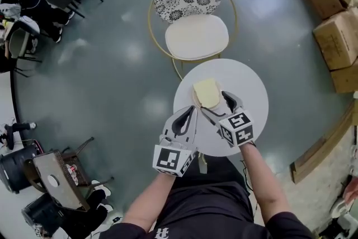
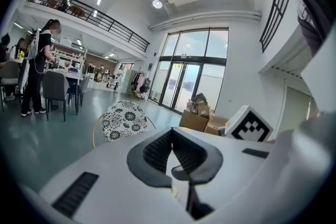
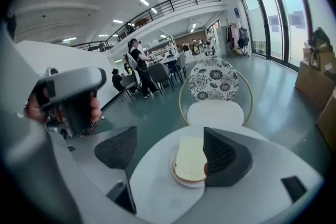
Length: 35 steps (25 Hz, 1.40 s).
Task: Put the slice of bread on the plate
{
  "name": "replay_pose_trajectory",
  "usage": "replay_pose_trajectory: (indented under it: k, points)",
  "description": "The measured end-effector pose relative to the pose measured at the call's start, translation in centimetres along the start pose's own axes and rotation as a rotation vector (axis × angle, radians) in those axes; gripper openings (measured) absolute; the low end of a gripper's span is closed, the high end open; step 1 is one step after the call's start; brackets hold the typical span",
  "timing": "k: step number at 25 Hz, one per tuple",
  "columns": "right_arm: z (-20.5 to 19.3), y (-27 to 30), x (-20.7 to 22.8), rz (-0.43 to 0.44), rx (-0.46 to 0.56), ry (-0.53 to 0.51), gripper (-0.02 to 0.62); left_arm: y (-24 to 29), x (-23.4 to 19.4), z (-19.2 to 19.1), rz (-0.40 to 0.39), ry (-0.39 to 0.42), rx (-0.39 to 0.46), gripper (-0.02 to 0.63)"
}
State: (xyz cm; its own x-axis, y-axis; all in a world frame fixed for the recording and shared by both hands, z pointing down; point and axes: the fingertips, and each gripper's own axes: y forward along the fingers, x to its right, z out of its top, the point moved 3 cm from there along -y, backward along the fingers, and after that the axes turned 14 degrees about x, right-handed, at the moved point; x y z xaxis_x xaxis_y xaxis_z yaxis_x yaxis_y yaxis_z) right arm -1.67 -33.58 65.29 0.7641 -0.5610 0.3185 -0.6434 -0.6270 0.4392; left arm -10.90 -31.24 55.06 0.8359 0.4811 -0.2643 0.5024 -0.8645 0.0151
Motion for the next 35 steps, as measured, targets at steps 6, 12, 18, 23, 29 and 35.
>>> replay_pose_trajectory:
  k: [6,12,18,23,29,35]
  points:
    - [8.0,-6.1,-4.4,0.071,0.199,-0.057,0.202,-0.8,3.3,5.5,-0.011,0.023,0.04,0.008]
    - [14.1,-11.2,-7.9,0.092,0.369,-0.075,0.069,-1.9,6.8,10.5,-0.056,0.037,0.095,0.008]
    - [17.0,-14.8,-9.4,0.092,0.462,-0.095,0.035,-2.6,9.3,13.3,-0.089,0.064,0.145,0.008]
    - [18.5,-16.8,-10.9,0.101,0.508,-0.116,0.008,-3.3,10.9,15.7,-0.112,0.082,0.183,0.008]
    - [19.9,-18.8,-11.9,0.12,0.55,-0.121,0.006,-3.8,12.8,17.5,-0.132,0.101,0.205,0.008]
    - [21.2,-19.8,-12.5,0.112,0.589,-0.146,0.006,-4.0,13.2,18.3,-0.136,0.106,0.213,0.008]
